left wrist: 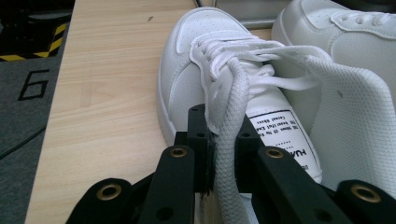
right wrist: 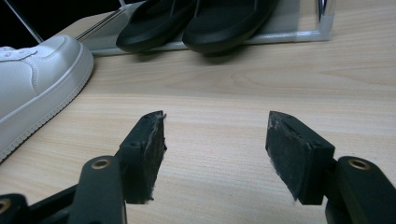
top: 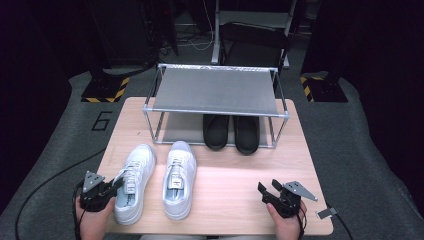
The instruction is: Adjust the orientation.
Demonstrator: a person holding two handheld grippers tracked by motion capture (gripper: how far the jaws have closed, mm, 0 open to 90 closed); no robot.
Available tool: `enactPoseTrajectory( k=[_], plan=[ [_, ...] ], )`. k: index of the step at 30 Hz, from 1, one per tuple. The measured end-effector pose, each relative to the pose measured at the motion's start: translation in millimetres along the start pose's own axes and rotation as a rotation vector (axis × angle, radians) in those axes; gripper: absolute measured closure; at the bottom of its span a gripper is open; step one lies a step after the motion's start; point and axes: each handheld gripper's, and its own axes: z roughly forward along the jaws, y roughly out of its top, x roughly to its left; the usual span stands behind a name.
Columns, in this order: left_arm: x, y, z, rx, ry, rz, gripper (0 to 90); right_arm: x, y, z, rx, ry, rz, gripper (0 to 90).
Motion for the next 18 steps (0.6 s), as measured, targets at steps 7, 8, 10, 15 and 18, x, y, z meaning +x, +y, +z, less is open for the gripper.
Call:
enactPoseTrajectory(
  k=[7,8,10,15,18],
  plan=[
    [-6.0,4.5,13.5,-0.009,-0.083,0.018,82.4,-1.3,-0.7,0.4,0.002,0.002,0.015,37.5],
    [-7.6,5.0,15.7,-0.021,-0.080,0.019,82.2,-1.6,-0.6,0.2,0.000,-0.002,0.014,37.6],
    [-9.0,7.5,16.7,-0.007,-0.080,0.033,81.5,-2.0,-0.4,-0.6,-0.007,-0.003,0.012,37.6],
    [-7.7,10.6,15.7,0.039,-0.100,0.042,76.8,-2.6,-0.6,-0.9,-0.008,-0.002,0.016,37.6],
    [-4.7,11.8,18.0,0.055,-0.124,0.035,70.9,-1.7,-0.4,-1.4,-0.014,0.001,0.016,37.8]
  ],
)
